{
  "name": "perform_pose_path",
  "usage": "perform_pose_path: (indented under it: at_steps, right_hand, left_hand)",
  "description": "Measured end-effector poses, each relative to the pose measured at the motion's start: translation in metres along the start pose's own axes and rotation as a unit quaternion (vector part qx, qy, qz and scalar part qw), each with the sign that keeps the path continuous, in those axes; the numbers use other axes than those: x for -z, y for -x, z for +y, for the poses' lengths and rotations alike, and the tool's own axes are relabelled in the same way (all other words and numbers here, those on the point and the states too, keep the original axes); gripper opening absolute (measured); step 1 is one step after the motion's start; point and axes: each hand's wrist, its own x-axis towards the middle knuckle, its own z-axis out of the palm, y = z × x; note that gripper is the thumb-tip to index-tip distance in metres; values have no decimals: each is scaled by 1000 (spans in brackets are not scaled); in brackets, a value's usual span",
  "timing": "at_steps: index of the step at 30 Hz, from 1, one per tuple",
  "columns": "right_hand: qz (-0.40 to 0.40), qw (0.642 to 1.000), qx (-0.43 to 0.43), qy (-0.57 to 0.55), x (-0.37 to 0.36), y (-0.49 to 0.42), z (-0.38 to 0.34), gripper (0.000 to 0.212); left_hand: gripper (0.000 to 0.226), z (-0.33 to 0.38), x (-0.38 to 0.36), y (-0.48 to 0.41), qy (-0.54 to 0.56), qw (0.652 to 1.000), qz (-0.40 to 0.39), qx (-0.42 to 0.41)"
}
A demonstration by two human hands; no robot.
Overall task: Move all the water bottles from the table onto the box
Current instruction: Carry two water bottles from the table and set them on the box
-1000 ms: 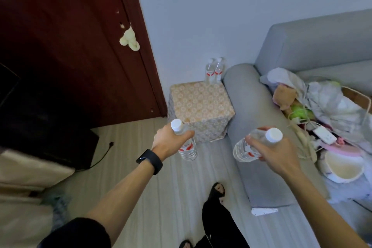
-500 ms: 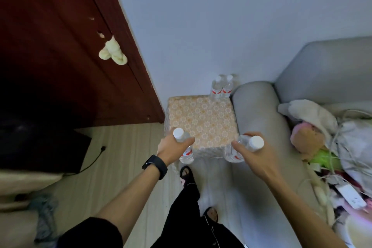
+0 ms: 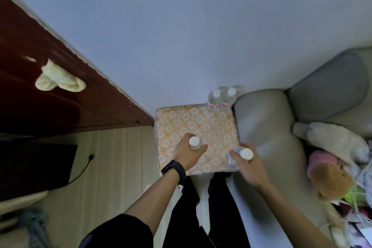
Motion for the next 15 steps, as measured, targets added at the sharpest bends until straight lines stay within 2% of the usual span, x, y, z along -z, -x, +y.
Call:
perform_pose_path:
  at_steps: [4, 10, 15]
  right_hand:
    - [-31, 999, -38, 23, 1, -55, 1, 58]
    - [-67, 992, -95, 47, 9, -113, 1, 65]
    - [-105, 989, -83, 66, 11, -158, -8, 78]
  left_hand:
    - [59, 9, -23, -36, -3, 999, 12, 31]
    - [75, 16, -58, -78, 25, 997, 18, 78]
    - [79, 28, -81, -119, 50, 996, 37, 58]
